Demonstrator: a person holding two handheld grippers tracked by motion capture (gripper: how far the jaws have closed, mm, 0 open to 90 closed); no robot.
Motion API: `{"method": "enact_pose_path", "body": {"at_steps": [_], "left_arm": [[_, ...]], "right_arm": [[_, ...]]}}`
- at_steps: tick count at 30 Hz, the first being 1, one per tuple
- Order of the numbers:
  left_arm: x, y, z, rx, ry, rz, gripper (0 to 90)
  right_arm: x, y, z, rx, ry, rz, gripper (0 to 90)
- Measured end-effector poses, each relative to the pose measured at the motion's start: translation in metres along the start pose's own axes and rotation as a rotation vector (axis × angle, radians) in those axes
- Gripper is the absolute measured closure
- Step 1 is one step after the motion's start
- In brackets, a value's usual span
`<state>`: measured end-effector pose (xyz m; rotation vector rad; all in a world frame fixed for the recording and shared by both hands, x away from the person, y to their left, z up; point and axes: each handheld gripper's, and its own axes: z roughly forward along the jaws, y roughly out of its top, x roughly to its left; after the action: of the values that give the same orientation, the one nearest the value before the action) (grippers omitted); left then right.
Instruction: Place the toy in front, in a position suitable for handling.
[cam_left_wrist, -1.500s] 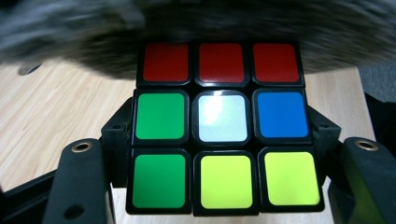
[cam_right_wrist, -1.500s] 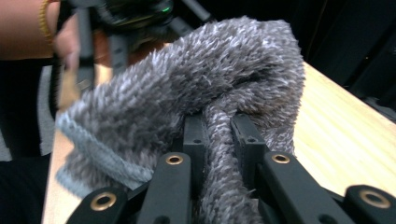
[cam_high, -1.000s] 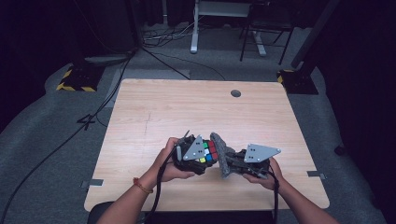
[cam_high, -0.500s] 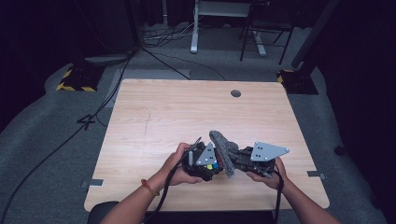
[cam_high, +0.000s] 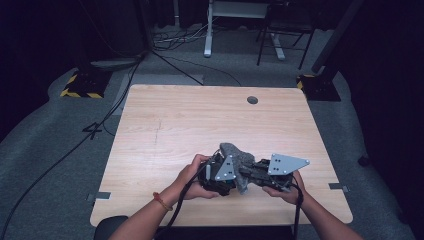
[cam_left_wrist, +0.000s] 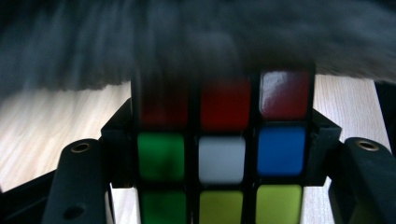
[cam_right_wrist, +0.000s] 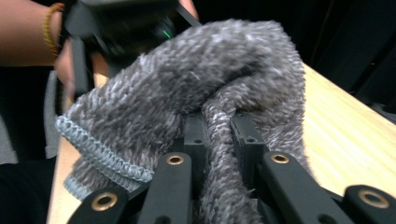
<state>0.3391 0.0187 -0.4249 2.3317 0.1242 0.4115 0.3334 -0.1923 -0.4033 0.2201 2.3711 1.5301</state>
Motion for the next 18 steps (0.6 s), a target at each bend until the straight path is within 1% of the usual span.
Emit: {"method": "enact_pose_path", "body": {"at_steps": [1,3,4,6,7,8,9,10,12,14,16,18], "left_arm": [[-0.001,0.001,0.003,0.008,0.000,0.009,33.3],[0.000,0.000,0.005,0.004,-0.012,0.007,33.4],[0.002,-0.001,0.004,-0.001,-0.015,-0.001,33.5],[0.004,-0.002,0.001,-0.016,-0.004,-0.015,33.6],[0.007,-0.003,-0.002,-0.022,0.001,-0.015,33.6],[0.008,-0.005,-0.005,-0.026,0.005,-0.027,33.6],[0.009,-0.006,-0.007,-0.026,0.005,-0.032,33.6],[0.010,-0.007,-0.009,-0.027,0.016,-0.032,33.6],[0.012,-0.009,-0.013,-0.036,0.019,-0.048,33.7],[0.014,-0.010,-0.019,-0.046,0.030,-0.053,33.7],[0.017,-0.012,-0.024,-0.068,0.035,-0.064,33.7],[0.019,-0.012,-0.029,-0.097,0.042,-0.074,33.8]], "right_arm": [[0.003,0.002,0.002,0.008,-0.001,-0.012,79.1],[0.007,0.004,0.005,0.033,-0.016,-0.037,79.1],[0.006,0.004,0.004,0.036,-0.024,-0.039,79.1],[0.002,0.002,0.002,0.035,-0.032,-0.020,79.1],[-0.001,0.000,0.002,0.043,-0.048,-0.015,79.1],[-0.003,-0.003,0.001,0.054,-0.061,-0.013,79.1],[-0.007,-0.006,0.001,0.065,-0.068,-0.004,79.1],[-0.009,-0.008,0.001,0.073,-0.071,0.002,79.2],[-0.014,-0.013,0.002,0.099,-0.085,0.014,79.2],[-0.019,-0.017,0.003,0.113,-0.079,0.043,79.2],[-0.023,-0.022,0.005,0.134,-0.086,0.056,79.2],[-0.026,-0.028,0.009,0.150,-0.069,0.083,79.2]]}}
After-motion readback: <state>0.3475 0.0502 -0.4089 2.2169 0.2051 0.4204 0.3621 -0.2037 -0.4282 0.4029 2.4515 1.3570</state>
